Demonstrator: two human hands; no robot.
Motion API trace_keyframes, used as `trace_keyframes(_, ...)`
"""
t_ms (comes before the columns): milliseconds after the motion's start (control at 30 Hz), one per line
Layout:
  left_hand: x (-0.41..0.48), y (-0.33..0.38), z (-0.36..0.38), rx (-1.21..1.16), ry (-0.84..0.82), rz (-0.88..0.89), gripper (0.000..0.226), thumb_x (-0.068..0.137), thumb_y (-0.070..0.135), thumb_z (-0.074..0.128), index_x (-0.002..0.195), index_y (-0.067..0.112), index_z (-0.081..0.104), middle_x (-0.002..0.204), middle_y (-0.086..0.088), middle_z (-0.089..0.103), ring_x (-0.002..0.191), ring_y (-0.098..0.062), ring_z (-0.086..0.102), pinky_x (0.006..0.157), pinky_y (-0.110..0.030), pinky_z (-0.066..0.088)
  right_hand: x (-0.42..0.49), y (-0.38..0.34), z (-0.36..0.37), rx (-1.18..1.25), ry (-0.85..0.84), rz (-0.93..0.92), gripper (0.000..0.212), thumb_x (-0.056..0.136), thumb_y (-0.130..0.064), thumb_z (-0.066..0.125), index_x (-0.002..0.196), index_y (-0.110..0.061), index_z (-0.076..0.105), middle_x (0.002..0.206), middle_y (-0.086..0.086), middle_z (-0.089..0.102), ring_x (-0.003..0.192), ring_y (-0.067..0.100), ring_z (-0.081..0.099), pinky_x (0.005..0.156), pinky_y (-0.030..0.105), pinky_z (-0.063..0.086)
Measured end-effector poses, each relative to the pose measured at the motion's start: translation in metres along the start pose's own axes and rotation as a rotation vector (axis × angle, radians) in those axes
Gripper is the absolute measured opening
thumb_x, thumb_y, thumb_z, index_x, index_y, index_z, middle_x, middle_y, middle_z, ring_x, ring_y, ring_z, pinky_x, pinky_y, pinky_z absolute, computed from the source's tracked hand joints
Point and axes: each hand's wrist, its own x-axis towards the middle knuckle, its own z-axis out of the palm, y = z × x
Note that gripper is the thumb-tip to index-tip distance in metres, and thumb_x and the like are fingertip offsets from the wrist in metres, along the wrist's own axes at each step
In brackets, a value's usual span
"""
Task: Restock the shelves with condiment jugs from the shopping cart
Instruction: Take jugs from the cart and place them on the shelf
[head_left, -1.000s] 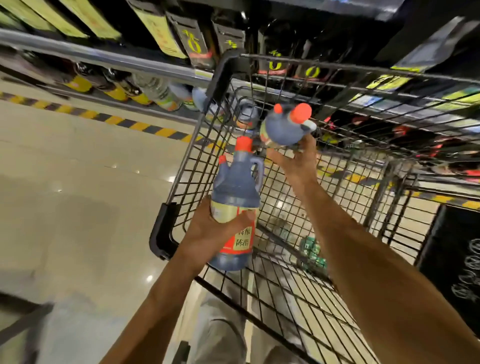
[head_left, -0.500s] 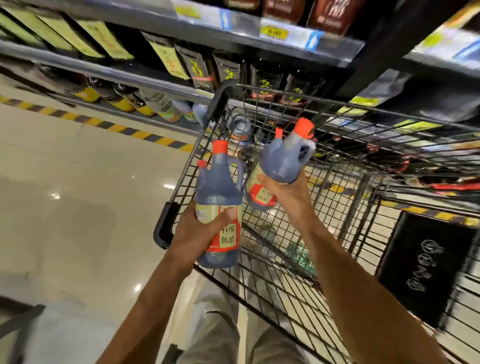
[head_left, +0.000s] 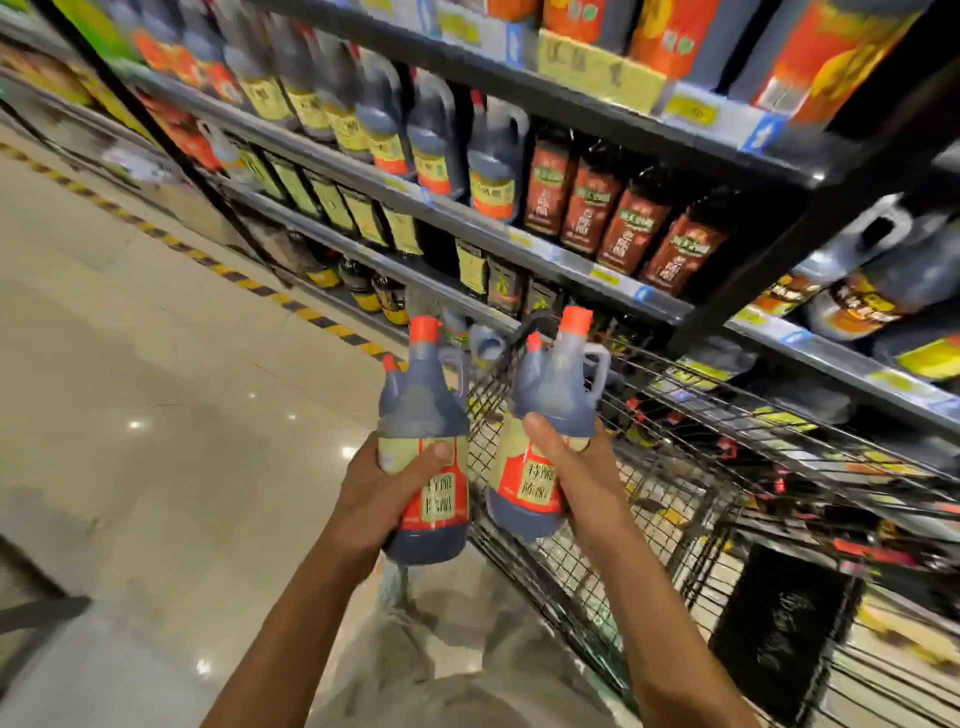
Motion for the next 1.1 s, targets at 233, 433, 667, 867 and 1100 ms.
trace_keyframes(233,-0.008,0.038,-0.12,-0.122,0.023,0.135,0.073,0.058,0.053,0.084,0.119,0.017,0.065,0.105,-0.012,0.076,0.095,-0.034,0.073,0.087,-0.054,0.058,-0.032,-0.021,0.13,-0.01,-0.082,-0.076,0.052,0.082,-0.022,0.081,0.131,-0.017,0.063,0.114,0.013,0.077,0.101,0.035,0.075,0.081,0.046,0.062)
trace_keyframes(433,-0.005,0.066,-0.254,-0.182,0.106,0.183,0.085,0.048,0.056,0.087,0.12,0.018,0.065,0.106,-0.01,0.076,0.093,-0.031,0.074,0.087,-0.053,0.059,-0.043,-0.019,0.267,-0.057,-0.168,-0.118,0.062,0.074,-0.033,0.087,0.131,-0.024,0.065,0.117,0.01,0.076,0.104,0.036,0.074,0.091,0.055,0.059)
trace_keyframes(667,0.006,0.092,-0.358,-0.291,0.195,0.224,0.067,0.063,0.043,0.09,0.118,0.015,0.065,0.103,-0.015,0.076,0.09,-0.035,0.074,0.077,-0.045,0.061,-0.025,-0.02,0.379,-0.084,-0.198,-0.126,0.051,0.07,-0.03,0.079,0.119,-0.022,0.068,0.102,0.01,0.079,0.089,0.033,0.077,0.081,0.048,0.062)
trace_keyframes(867,0.053,0.121,-0.391,-0.335,0.22,0.233,0.053,0.075,0.038,0.079,0.12,0.014,0.064,0.1,-0.015,0.076,0.088,-0.036,0.074,0.076,-0.045,0.061,0.02,-0.034,0.428,-0.119,-0.191,-0.132,0.058,0.065,-0.034,0.082,0.119,-0.018,0.068,0.102,0.012,0.079,0.091,0.035,0.077,0.085,0.053,0.061)
trace_keyframes(1100,0.146,0.188,-0.398,-0.261,0.197,0.29,0.071,0.06,0.055,0.078,0.118,0.019,0.063,0.099,-0.011,0.077,0.086,-0.032,0.075,0.073,-0.043,0.062,0.113,-0.073,0.474,-0.113,-0.213,-0.164,0.07,0.059,-0.042,0.085,0.123,-0.025,0.063,0.105,0.008,0.079,0.094,0.032,0.077,0.089,0.059,0.059)
